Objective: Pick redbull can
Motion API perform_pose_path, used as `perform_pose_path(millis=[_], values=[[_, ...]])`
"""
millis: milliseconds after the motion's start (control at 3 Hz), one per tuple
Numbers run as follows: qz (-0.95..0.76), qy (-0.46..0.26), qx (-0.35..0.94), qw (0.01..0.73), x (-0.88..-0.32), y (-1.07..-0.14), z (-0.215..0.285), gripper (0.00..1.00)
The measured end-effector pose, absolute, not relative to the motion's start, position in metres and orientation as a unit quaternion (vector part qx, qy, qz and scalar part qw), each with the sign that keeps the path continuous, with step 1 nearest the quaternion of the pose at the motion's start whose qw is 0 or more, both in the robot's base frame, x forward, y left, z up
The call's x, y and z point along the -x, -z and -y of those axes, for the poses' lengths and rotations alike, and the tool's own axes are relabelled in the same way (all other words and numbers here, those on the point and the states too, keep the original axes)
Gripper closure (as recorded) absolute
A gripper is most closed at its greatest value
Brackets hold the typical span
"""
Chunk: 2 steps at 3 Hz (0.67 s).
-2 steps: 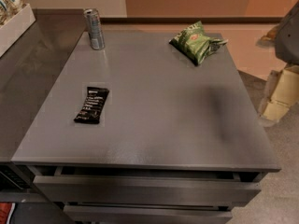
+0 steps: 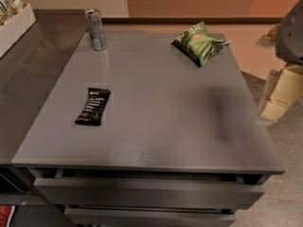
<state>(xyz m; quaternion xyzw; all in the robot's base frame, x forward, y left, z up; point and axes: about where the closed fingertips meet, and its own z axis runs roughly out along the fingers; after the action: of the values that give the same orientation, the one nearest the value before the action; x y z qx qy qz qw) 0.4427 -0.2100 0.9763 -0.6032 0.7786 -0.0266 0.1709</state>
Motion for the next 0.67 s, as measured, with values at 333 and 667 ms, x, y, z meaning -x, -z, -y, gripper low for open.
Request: perform_pose_path(millis=[333,667], values=[[-0.778,0.006,0.594,0.205,-0.456,-0.977,0.194,0.00],[-0.779,-0.022,0.579,0.241,-0.483,-0.972,0.170,0.00]])
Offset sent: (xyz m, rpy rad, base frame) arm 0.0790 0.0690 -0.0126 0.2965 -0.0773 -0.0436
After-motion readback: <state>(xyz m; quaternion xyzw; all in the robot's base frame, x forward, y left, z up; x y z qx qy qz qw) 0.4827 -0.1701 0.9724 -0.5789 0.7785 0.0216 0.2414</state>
